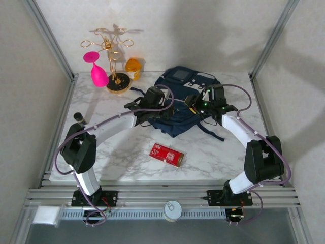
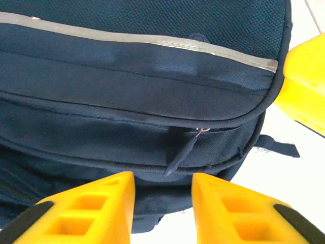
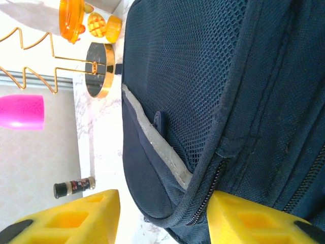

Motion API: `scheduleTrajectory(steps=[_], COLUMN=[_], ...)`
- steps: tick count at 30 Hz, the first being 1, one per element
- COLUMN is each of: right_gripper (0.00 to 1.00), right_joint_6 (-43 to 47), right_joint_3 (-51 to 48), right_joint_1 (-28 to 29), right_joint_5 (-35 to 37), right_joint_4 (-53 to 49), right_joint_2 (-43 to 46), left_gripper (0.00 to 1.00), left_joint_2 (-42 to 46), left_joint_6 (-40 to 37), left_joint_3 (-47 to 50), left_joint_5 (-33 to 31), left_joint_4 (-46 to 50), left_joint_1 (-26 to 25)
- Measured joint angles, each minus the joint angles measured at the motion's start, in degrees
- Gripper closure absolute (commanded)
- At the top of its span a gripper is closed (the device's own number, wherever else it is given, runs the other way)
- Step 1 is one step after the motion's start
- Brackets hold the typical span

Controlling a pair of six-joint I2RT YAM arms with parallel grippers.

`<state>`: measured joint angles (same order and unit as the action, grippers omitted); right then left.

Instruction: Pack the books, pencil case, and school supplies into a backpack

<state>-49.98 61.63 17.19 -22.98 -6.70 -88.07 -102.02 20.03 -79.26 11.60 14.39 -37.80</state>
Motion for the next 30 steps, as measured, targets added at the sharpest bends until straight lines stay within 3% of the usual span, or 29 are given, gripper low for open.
scheduleTrajectory(steps=[8, 19, 26, 30], right_gripper=[0.73, 0.76, 0.81, 0.88], right_joint_6=[-2.2, -2.4, -3.1, -3.4], right_joint_3=[0.3, 0.3, 0.3, 0.3], right_joint_1=[0.4, 0.6, 0.6, 0.6], right_joint_5=[3.1, 3.9, 3.9, 3.9], right_joint_4=[-0.3, -0.3, 0.0, 0.1], right_joint_2=[-1.1, -1.6, -1.8, -2.1], left_gripper=[0.47, 0.46, 0.56, 0.75], left_joint_2=[-2.7, -7.6, -9.9, -11.8], left_joint_6=[-4.7, -9.2, -10.2, -10.9], left_joint_3=[-1.0, -5.9, -7.0, -8.9], left_joint_5=[1.2, 2.9, 6.7, 6.8], left_joint_4=[0.0, 1.4, 1.2, 1.3], left_joint_1=[0.0, 0.0, 0.0, 0.0])
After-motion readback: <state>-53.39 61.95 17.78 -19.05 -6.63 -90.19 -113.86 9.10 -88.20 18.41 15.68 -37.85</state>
